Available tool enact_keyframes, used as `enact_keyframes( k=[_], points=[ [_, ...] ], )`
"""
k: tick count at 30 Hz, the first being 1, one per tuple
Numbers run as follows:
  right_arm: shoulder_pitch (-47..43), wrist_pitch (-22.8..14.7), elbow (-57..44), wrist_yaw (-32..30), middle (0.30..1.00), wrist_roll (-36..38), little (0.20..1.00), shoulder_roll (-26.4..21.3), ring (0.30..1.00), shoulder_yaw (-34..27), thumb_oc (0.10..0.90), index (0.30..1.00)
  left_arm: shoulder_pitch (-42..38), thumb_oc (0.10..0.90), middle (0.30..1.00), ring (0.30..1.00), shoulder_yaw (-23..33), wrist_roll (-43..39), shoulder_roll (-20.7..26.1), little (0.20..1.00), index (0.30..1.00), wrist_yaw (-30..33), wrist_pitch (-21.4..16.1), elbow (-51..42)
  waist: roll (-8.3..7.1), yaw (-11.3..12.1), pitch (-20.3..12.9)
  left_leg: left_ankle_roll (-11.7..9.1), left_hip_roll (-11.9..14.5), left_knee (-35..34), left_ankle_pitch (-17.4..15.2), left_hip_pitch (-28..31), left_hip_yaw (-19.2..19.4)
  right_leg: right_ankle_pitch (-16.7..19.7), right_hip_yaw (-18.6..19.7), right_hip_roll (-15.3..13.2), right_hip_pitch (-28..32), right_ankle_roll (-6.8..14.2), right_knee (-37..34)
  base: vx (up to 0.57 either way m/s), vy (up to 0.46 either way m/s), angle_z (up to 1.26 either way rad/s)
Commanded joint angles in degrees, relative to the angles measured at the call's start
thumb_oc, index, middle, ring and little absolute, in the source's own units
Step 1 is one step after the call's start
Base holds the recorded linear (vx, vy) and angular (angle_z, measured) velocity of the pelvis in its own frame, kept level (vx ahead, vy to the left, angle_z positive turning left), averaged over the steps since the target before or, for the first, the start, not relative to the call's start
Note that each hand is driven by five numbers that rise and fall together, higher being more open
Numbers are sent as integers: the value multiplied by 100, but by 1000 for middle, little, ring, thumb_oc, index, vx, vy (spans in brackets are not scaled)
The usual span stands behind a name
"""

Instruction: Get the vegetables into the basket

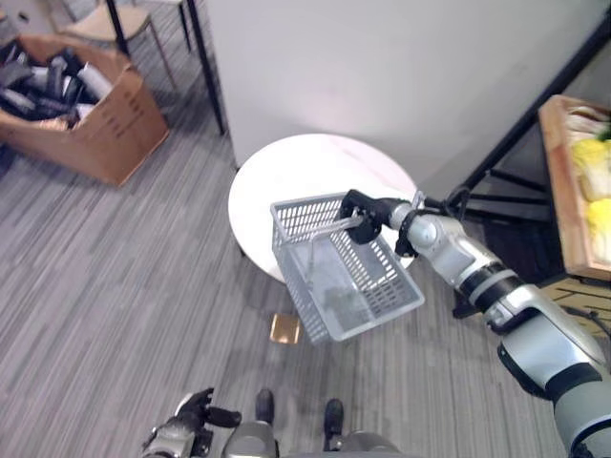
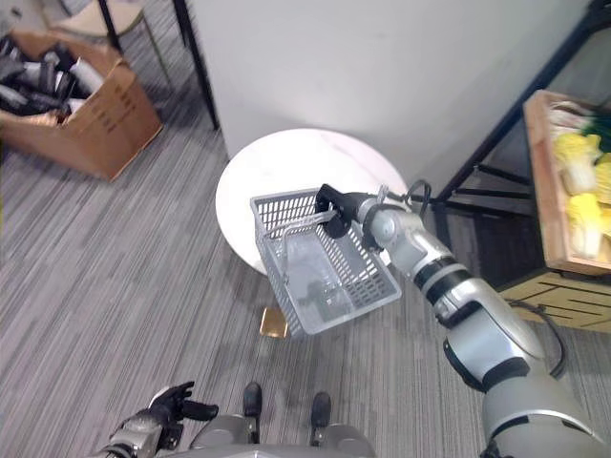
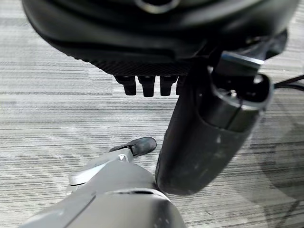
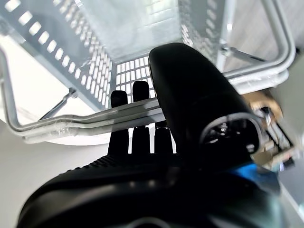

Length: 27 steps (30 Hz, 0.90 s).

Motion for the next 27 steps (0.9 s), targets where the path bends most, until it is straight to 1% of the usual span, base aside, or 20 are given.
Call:
enact_keyframes(
  k=[1, 2, 3, 4, 6, 7, 10, 11, 12, 13, 16, 17, 22, 23, 27],
  points=[
    [-348, -200, -355, -279, 300, 444, 300, -657, 300, -674, 400, 300, -7, 900, 1000, 1000, -222, 274, -37, 1000, 1000, -20, -33, 513, -14, 8, -544, 48, -169, 9, -917, 524, -178, -455, -39, -132, 96, 281, 202, -7, -21, -6],
    [87, -227, -766, -284, 300, 385, 300, -816, 300, -948, 400, 300, 27, 900, 1000, 1000, -209, 369, -92, 1000, 1000, -42, -14, 481, 38, -63, -561, 61, -175, 9, -943, 582, -143, -478, -20, -134, 133, 285, 216, 0, 0, 0],
    [100, -224, -774, -282, 300, 383, 300, -819, 300, -955, 400, 300, 32, 900, 1000, 1000, -214, 369, -91, 1000, 1000, -42, -14, 481, 40, -61, -555, 58, -173, 9, -961, 605, -148, -504, -22, -133, 151, 290, 229, -2, -13, -6],
    [563, -253, -1150, -287, 300, 361, 300, -961, 300, -1308, 400, 300, 62, 900, 1000, 1000, -198, 468, -136, 1000, 1000, -62, -9, 466, 87, -123, -571, 67, -181, 9, -962, 622, -116, -487, 5, -136, 161, 290, 220, 11, -1, -16],
    [1174, -251, -1506, -318, 300, 416, 300, -1130, 300, -1763, 400, 300, 89, 900, 1000, 1000, -171, 618, -169, 1000, 1000, -61, 1, 463, 146, -201, -571, 71, -180, 9, -967, 639, -68, -479, 38, -135, 161, 295, 218, -10, -2, -12],
    [1631, -280, -1733, -270, 300, 468, 300, -1269, 300, -2083, 400, 300, 105, 900, 1000, 1000, -155, 702, -190, 1000, 1000, -79, 0, 460, 191, -254, -565, 66, -176, 9, -978, 654, -46, -495, 57, -132, 167, 302, 220, -9, 0, -8],
    [1858, -268, -1783, -276, 300, 445, 300, -1335, 300, -2236, 400, 300, 116, 900, 1000, 1000, -174, 745, -200, 1000, 1000, -92, 5, 461, 201, -261, -574, 68, -176, 9, -980, 647, -38, -493, 58, -130, 160, 303, 215, 3, -3, -15],
    [2357, -265, -1859, -298, 300, 353, 300, -1491, 300, -2616, 400, 300, 136, 900, 1000, 1000, -156, 814, -220, 1000, 1000, -115, 7, 463, 228, -317, -574, 70, -174, 9, -987, 643, -13, -484, 64, -128, 147, 315, 212, 6, -10, -4],
    [2555, -255, -1899, -305, 300, 318, 300, -1542, 300, -2743, 400, 300, 147, 900, 1000, 1000, -147, 845, -226, 1000, 1000, -122, 14, 455, 236, -340, -570, 68, -171, 9, -990, 645, -7, -484, 70, -127, 142, 316, 213, 0, 0, 0],
    [2839, -236, -1888, -347, 300, 309, 300, -1538, 300, -2956, 400, 300, 156, 900, 1000, 1000, -138, 868, -238, 1000, 1000, -120, 22, 449, 240, -370, -565, 70, -166, 9, -995, 647, 5, -486, 84, -123, 137, 317, 215, 6, -14, -6],
    [3341, -227, -1765, -413, 300, 237, 300, -1569, 300, -3316, 400, 300, 172, 900, 1000, 1000, -122, 917, -243, 1000, 1000, -139, 14, 428, 259, -428, -549, 70, -157, 9, -1000, 651, 26, -490, 121, -111, 124, 316, 216, 4, -11, -5],
    [3615, -201, -1592, -465, 300, 295, 300, -1459, 300, -3487, 400, 300, 169, 900, 1000, 1000, -138, 939, -250, 1000, 1000, -139, 13, 426, 268, -462, -543, 68, -155, 9, -1003, 649, 38, -489, 135, -105, 120, 318, 207, 3, -17, -5],
    [3964, -168, -1116, -591, 300, 272, 300, -1279, 300, -3655, 400, 300, 146, 900, 1000, 1000, -173, 984, -262, 1000, 1000, -127, 31, 446, 280, -500, -537, 59, -149, 9, -1006, 648, 63, -482, 154, -93, 120, 325, 182, -1, -6, -3],
    [4020, -163, -852, -694, 300, 319, 300, -1148, 300, -3670, 400, 300, 137, 900, 1000, 1000, -182, 987, -268, 1000, 1000, -101, 25, 462, 282, -508, -533, 58, -147, 9, -1005, 648, 66, -476, 161, -90, 123, 323, 178, -7, -15, -4],
    [4035, -143, -157, -849, 300, 205, 300, -896, 300, -3519, 400, 300, 88, 900, 1000, 1000, -250, 969, -264, 1000, 1000, -82, 20, 427, 270, -515, -519, 57, -140, 9, -999, 647, 77, -458, 176, -76, 133, 316, 155, -10, -11, -5]
  ],
)
